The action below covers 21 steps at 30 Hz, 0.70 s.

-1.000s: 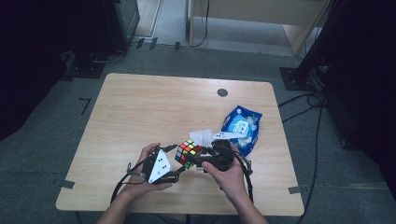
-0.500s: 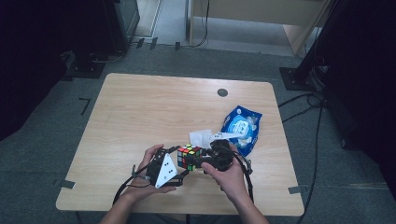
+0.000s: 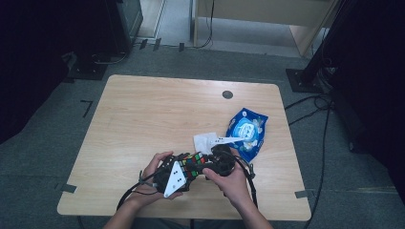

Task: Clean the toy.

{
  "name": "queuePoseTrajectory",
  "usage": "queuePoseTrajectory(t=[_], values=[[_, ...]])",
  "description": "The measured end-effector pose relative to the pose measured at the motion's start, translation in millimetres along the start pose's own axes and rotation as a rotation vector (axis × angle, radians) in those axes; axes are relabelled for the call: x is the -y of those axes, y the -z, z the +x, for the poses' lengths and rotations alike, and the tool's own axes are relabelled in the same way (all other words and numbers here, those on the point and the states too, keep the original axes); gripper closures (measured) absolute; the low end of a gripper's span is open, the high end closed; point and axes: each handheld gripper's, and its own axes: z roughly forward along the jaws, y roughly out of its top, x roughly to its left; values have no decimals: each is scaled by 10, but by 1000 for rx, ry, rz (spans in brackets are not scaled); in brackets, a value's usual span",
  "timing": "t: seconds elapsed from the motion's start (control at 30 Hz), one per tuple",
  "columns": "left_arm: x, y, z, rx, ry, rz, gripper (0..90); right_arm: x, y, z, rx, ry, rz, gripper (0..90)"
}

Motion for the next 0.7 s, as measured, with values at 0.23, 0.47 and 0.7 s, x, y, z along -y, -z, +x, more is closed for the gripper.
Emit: queuePoseTrajectory(t=[0.23,0.47,0.7], values=[[119,59,258,-39,140,5,340,-48,152,-50,-38,30,-66,381],[275,151,559,-83,326,3,340,-12,188,-309,131,105,-179,396],[264,97,503,-74,306,19,339,206,-161,-615,374,194,-163,498]])
